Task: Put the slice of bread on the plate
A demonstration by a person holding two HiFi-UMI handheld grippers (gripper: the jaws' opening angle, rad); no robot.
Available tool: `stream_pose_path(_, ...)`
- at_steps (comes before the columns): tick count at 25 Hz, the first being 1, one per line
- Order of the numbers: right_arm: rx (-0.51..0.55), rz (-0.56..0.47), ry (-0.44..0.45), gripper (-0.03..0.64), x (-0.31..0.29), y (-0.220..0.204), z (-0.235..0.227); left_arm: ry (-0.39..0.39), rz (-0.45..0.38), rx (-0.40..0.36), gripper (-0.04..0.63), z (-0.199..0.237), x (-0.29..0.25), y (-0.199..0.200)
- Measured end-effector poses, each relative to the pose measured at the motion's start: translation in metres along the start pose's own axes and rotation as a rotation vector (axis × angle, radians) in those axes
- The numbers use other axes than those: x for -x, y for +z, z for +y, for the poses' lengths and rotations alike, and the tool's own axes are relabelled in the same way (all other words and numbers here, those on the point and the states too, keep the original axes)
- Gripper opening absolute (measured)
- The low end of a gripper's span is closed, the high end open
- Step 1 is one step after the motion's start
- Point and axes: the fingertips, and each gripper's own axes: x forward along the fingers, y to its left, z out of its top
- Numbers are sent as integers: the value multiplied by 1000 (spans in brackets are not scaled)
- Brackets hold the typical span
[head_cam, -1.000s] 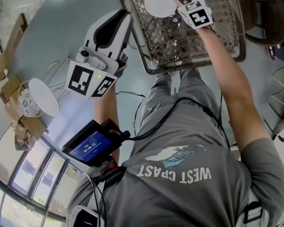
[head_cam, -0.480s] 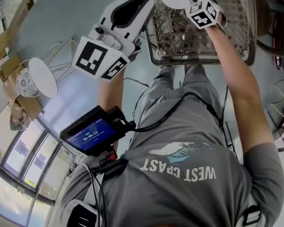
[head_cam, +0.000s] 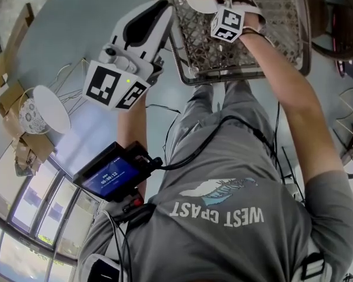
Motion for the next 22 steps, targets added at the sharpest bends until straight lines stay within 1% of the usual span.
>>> stream_pose_path(2, 79, 19, -11, 87, -2, 2, 5, -1, 1, 1, 49, 0, -1, 0)
stream_pose_path(5, 169, 37, -11, 89, -7, 2, 13, 2, 3, 1, 49, 0, -3, 0)
stream_pose_path(8, 228, 57, 5, 101, -12, -1, 21, 7, 4, 3, 49, 1, -2, -1)
stream_pose_path(11, 260, 77, 42, 124, -15, -8, 30, 9, 5, 5, 49, 2, 1, -3)
stream_pose_path(14, 265, 118, 119, 174, -18, -17, 41, 14, 3, 6, 49, 2, 4, -5)
stream_pose_path(16, 242, 149, 198, 181, -20, -26, 52, 16, 2, 6, 49, 3, 5, -6)
stream_pose_path(18, 222, 179, 256, 182, -23, -34, 59, 18, 0, 4, 49, 3, 6, -6)
stream_pose_path(22, 175, 198, 286, 183, -26, -40, 57, 22, -6, -4, 49, 6, 9, -8)
